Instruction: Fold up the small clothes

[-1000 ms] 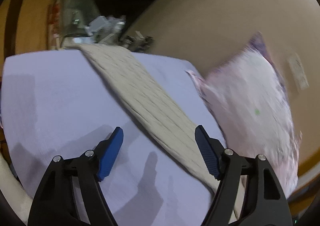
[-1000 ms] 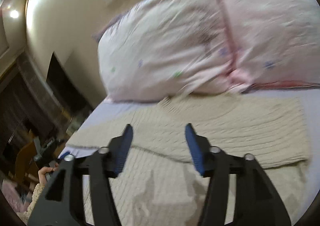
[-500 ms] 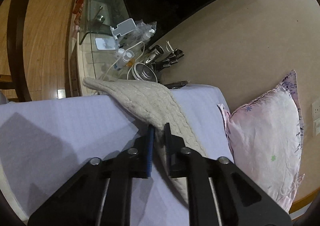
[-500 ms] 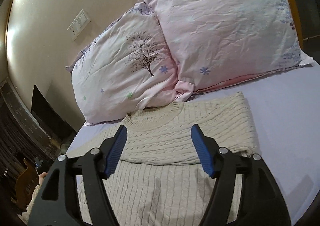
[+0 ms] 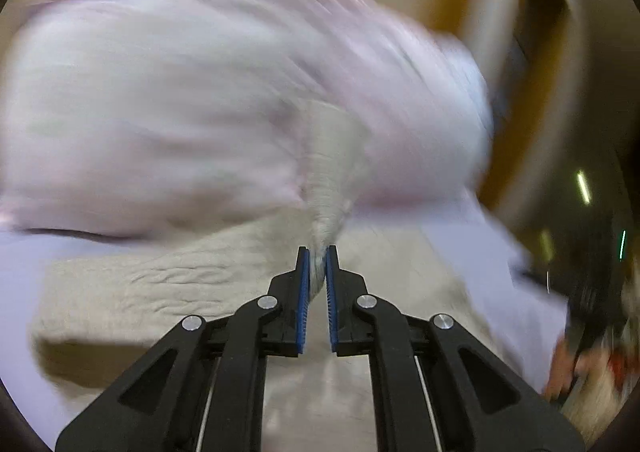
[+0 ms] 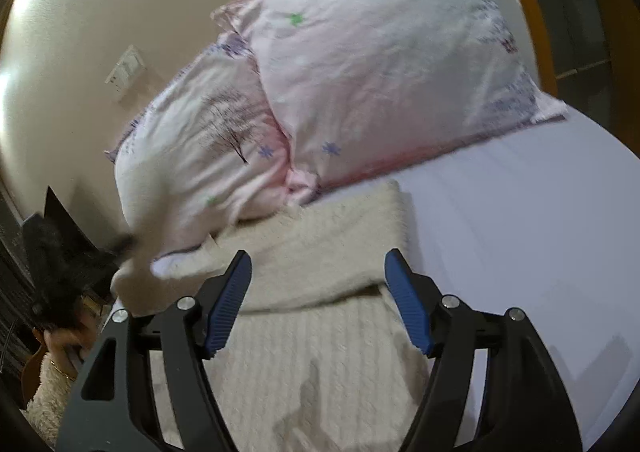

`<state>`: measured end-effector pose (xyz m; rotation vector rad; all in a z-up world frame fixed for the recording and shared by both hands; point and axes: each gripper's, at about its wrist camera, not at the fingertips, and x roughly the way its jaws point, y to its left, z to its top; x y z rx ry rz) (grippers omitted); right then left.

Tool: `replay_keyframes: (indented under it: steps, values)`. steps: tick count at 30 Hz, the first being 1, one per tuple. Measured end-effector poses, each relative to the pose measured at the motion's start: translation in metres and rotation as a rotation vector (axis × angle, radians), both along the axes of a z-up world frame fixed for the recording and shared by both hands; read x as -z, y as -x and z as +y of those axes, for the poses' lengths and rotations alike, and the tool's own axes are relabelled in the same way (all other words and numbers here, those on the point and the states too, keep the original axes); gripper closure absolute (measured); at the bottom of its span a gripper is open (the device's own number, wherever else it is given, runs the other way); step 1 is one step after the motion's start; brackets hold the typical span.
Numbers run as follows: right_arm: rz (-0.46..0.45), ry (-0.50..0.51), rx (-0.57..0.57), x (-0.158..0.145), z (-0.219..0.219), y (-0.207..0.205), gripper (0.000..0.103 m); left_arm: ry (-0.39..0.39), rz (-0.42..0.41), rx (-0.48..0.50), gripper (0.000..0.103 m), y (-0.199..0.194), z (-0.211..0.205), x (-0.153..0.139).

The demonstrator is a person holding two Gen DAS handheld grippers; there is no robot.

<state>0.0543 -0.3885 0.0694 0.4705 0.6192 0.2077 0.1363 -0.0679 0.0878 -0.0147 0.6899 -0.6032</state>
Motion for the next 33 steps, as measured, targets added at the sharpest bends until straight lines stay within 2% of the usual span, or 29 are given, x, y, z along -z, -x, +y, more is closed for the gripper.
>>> replay_keyframes:
  steps: [1,3,4,7,8,10,11,12,14,19,20,23,24,27,28,30,31,32,33]
  values:
    - [0.014,-0.001,-0.003,0.002,-0.003,0.004,0.034,-0.04,0.043,0.053,0.096,0.005,-0.02,0.014]
    - [0.021,0.005,-0.018,0.002,-0.011,0.02,0.03,-0.055,0.084,0.085,0.096,0.015,-0.024,0.027]
    - [0.019,0.013,-0.025,0.001,-0.016,0.03,0.026,-0.044,0.096,0.078,0.096,0.025,-0.012,0.029]
    - [0.026,-0.015,-0.089,0.005,-0.027,0.062,0.022,0.034,0.127,0.016,0.092,0.056,0.048,0.024]
    - [0.036,-0.036,-0.113,0.008,-0.029,0.07,0.022,0.067,0.137,0.005,0.088,0.069,0.07,0.021]
    - [0.08,-0.112,-0.189,0.019,-0.035,0.093,0.022,0.118,0.148,-0.023,0.073,0.098,0.113,0.016]
    - [0.105,-0.14,-0.213,0.025,-0.037,0.104,0.022,0.137,0.15,-0.036,0.057,0.111,0.128,0.016]
    - [0.141,-0.172,-0.241,0.033,-0.04,0.118,0.022,0.159,0.155,-0.056,0.046,0.127,0.147,0.017]
    - [0.212,-0.218,-0.268,0.046,-0.044,0.141,0.023,0.209,0.186,-0.121,0.044,0.161,0.187,0.023]
    - [0.374,-0.329,-0.271,0.082,-0.05,0.167,0.037,0.341,0.312,-0.203,0.044,0.213,0.239,0.064]
    - [0.419,-0.358,-0.269,0.094,-0.049,0.166,0.038,0.36,0.336,-0.212,0.044,0.219,0.244,0.074]
    - [0.469,-0.458,-0.298,0.12,-0.043,0.157,0.049,0.407,0.379,-0.21,0.044,0.22,0.241,0.096]
    - [0.488,-0.494,-0.317,0.131,-0.037,0.154,0.057,0.431,0.403,-0.198,0.044,0.218,0.237,0.105]
    - [0.512,-0.545,-0.38,0.146,-0.019,0.147,0.093,0.454,0.456,-0.175,0.046,0.212,0.221,0.124]
    - [0.505,-0.555,-0.395,0.147,-0.014,0.147,0.094,0.462,0.462,-0.172,0.048,0.211,0.216,0.127]
    - [0.46,-0.525,-0.413,0.136,-0.009,0.149,0.095,0.492,0.467,-0.161,0.071,0.211,0.213,0.13]
    - [0.435,-0.517,-0.422,0.129,-0.008,0.149,0.095,0.506,0.468,-0.157,0.078,0.212,0.212,0.129]
    - [0.407,-0.51,-0.428,0.12,-0.008,0.149,0.095,0.51,0.463,-0.155,0.092,0.209,0.209,0.129]
    - [0.362,-0.494,-0.431,0.105,-0.009,0.148,0.096,0.512,0.457,-0.154,0.094,0.209,0.209,0.127]
